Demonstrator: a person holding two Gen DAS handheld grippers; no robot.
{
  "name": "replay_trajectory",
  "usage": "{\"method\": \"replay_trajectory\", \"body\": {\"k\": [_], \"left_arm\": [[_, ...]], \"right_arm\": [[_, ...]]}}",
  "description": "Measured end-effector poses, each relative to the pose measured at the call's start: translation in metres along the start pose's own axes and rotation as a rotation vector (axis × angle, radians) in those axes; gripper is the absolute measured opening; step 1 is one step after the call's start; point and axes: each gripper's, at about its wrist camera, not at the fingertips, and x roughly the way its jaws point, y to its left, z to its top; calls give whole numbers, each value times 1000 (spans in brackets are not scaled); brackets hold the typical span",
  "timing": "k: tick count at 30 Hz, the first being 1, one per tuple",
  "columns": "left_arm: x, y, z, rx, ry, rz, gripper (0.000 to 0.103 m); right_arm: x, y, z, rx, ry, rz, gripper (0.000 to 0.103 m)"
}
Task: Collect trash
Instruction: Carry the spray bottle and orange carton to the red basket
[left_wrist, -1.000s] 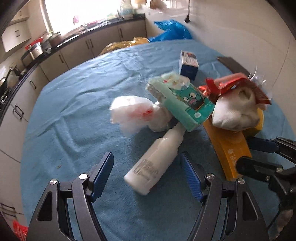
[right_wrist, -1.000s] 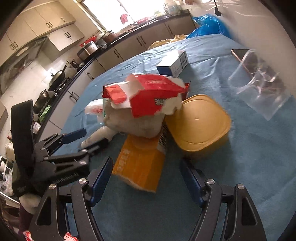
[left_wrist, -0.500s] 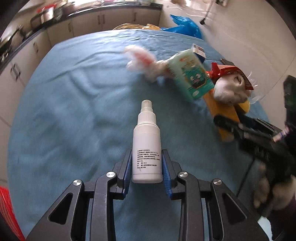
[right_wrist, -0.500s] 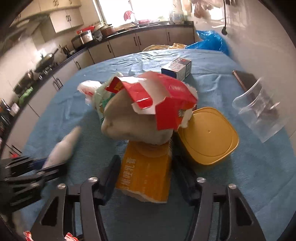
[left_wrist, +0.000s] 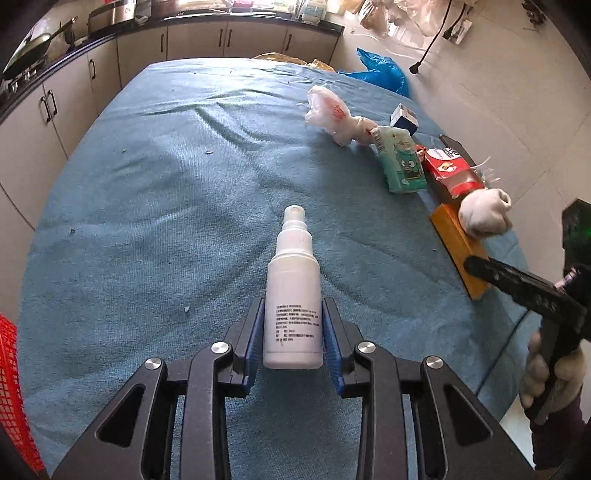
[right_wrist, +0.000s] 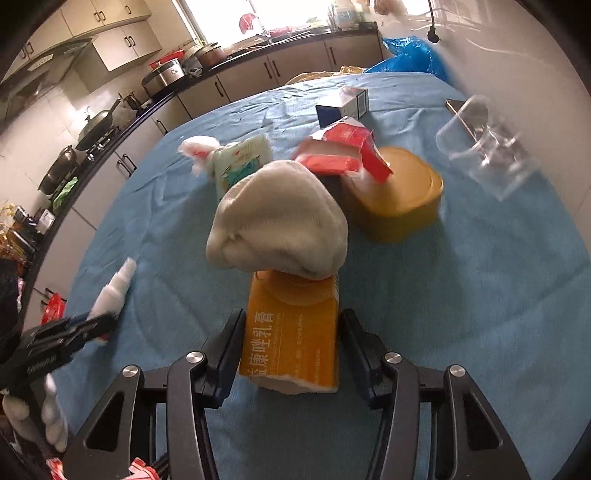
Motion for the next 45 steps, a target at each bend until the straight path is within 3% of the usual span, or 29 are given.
{"method": "replay_trajectory", "body": {"k": [2, 5, 14, 19, 20, 21, 24, 29, 37, 45], "left_arm": [[-1, -5, -1, 0, -8, -8, 40], [1, -8, -1, -13, -20, -14, 45], [3, -9, 1, -71, -40, -2, 49], [6, -18, 0, -72, -69, 64, 50], [6, -19, -1, -79, -77, 85, 41], [5, -19, -2, -85, -79, 108, 30], [-2, -14, -7, -143, -83, 95, 29], [-27, -7, -24, -196, -143, 85, 29], [-63, -4, -49, -230, -219, 86, 29], [-91, 4, -67, -274, -291, 106, 29]], "right_arm": [[-2, 2, -4, -12, -9, -3, 56], [-1, 3, -7, -15, -21, -9, 57], [2, 11, -10, -25, -43, 1, 75], [5, 11, -6, -14, -59, 4, 76], [6, 12, -6, -26, -66, -14, 71], [6, 12, -5, -36, -70, -37, 55], [4, 9, -7, -52, -76, -41, 52], [-4, -3, -10, 11, -66, 64, 52], [-18, -2, -15, 102, -38, 487, 52], [-25, 20, -19, 60, -52, 499, 52]]}}
